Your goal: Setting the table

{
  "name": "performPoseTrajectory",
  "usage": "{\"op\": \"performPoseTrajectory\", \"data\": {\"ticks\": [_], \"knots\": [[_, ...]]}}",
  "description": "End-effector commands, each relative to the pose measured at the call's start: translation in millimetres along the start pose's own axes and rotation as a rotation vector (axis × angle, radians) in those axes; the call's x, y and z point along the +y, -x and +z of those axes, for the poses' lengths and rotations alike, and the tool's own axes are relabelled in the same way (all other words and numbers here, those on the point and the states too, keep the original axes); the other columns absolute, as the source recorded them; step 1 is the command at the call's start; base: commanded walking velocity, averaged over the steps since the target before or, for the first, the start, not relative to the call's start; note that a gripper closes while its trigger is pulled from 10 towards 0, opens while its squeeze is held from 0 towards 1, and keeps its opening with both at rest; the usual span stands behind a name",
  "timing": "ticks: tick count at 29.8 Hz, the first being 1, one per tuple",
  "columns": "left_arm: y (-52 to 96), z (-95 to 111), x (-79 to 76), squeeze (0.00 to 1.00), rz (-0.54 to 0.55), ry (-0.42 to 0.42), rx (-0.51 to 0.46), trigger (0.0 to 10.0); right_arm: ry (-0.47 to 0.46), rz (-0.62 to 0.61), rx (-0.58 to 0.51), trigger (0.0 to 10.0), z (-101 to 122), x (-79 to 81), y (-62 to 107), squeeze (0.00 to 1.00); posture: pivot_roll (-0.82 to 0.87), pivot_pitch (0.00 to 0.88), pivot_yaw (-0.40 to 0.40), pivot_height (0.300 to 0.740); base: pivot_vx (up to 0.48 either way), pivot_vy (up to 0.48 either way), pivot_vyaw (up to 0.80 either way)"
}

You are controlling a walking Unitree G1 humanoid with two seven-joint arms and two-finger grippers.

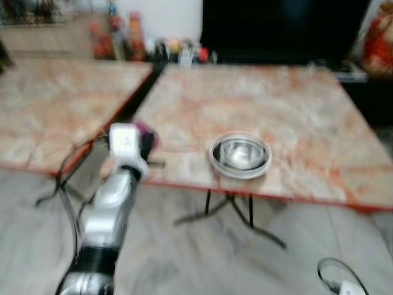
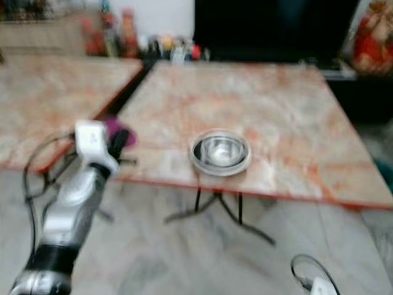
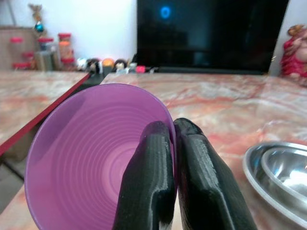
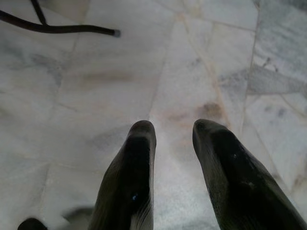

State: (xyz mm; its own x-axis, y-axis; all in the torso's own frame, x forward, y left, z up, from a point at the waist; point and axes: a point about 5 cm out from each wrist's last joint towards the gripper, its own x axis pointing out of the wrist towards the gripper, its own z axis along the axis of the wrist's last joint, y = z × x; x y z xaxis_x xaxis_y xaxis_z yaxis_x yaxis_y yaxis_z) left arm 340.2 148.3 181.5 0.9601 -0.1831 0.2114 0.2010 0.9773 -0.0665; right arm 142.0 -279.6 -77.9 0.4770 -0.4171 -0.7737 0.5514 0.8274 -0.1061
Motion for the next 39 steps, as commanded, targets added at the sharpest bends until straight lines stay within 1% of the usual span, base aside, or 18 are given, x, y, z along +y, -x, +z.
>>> {"op": "performPoseTrajectory", "data": {"ticks": [1,11,16,19,30,39], "knots": [[-4.0,5.9,-10.2,0.0,-0.033,0.007,-0.018,10.0,-0.003,-0.015,0.001,10.0,-1.1,-5.1,0.3,0.0,0.0,0.043,0.028,0.74,0.3,0.0,0.0],[-6.9,10.1,-9.7,0.0,-0.035,0.02,-0.02,10.0,-0.006,-0.015,-0.001,10.0,0.4,-4.8,-0.1,0.0,0.01,0.049,0.028,0.74,0.303,0.0,0.0],[-6.7,9.4,-10.4,0.0,-0.039,0.033,-0.011,10.0,-0.009,-0.015,0.002,10.0,-0.1,-5.0,0.0,0.0,0.01,0.058,0.03,0.74,0.308,0.0,0.0],[-6.7,8.1,-11.2,0.0,-0.046,0.037,-0.002,10.0,-0.009,-0.015,0.004,10.0,-0.3,-4.9,0.0,0.0,0.01,0.057,0.032,0.74,0.307,0.0,-0.44],[-7.1,7.9,-10.4,0.0,-0.05,0.033,0.02,10.0,-0.005,-0.013,0.0,10.0,0.0,-4.9,0.0,0.0,0.01,0.08,0.038,0.74,0.305,0.0,0.0],[-7.7,7.7,-11.9,0.0,-0.072,0.044,0.036,10.0,-0.005,-0.014,0.002,10.0,0.2,-5.0,-0.1,0.0,0.01,0.081,0.041,0.74,0.306,0.0,0.0]]}}
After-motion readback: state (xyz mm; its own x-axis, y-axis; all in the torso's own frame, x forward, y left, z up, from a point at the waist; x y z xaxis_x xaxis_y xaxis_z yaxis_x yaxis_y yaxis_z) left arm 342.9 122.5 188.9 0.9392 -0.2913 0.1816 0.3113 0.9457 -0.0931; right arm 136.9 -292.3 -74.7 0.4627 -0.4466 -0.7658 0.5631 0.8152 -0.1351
